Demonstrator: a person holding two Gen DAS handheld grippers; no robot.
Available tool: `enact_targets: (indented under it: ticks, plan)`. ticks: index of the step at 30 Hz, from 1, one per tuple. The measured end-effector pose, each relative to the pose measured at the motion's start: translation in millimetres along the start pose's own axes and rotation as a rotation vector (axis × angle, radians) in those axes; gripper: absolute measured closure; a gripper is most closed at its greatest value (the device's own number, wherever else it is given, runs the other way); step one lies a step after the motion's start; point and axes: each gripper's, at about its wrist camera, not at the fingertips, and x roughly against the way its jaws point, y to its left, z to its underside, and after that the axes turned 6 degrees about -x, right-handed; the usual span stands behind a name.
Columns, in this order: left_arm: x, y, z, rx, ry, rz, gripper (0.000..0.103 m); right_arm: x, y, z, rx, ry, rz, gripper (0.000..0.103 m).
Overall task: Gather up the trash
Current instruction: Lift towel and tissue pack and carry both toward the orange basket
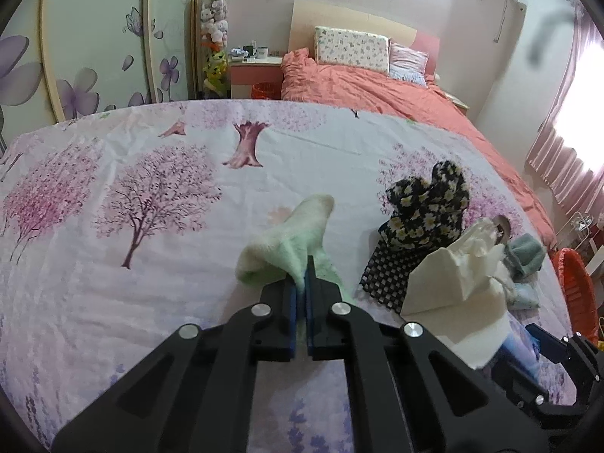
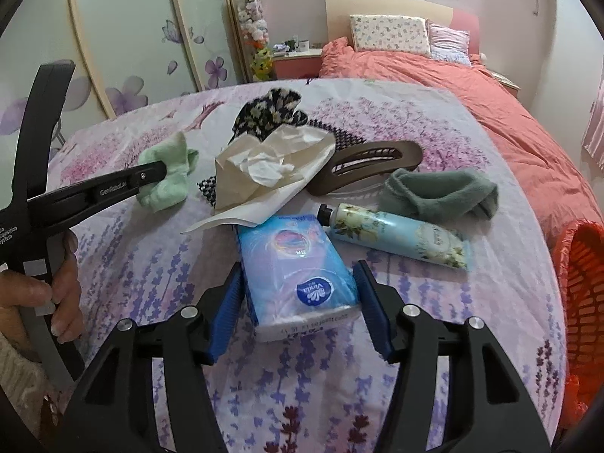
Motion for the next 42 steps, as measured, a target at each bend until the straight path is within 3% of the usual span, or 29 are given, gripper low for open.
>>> enact_targets:
  ticks: [10,16,20,24,42]
  plan:
    - [36.7,-6.7,-7.2,-0.02,-0.06,0.003,0.098,18.5,-18.5,4.1,-0.037,-0.026,0.026,0.047]
    - [49.2,-16.4,-4.6,-0.038,-0.072,0.011,0.099,-0.2,-24.2,19.5,-0.031,0.06,0.057,0.047]
    - [55.1,-22.1,-5.4,-0.051,-0.076,0.009,0.099,-5.2,-17.0,21.3,0.0,0.062,0.09,0.044]
    - [62.3,-27.3,-8.9,-0.061,-0.086,0.016,0.099,-2.7,-17.7,17.8,0.001,0.058,0.09,0.052]
    - [126.6,-100.0,-12.8,-0.181,-0.167,0.128,0.098,130.0,-82.5,-9.3,-0.203,-0.324,0.123,0.053]
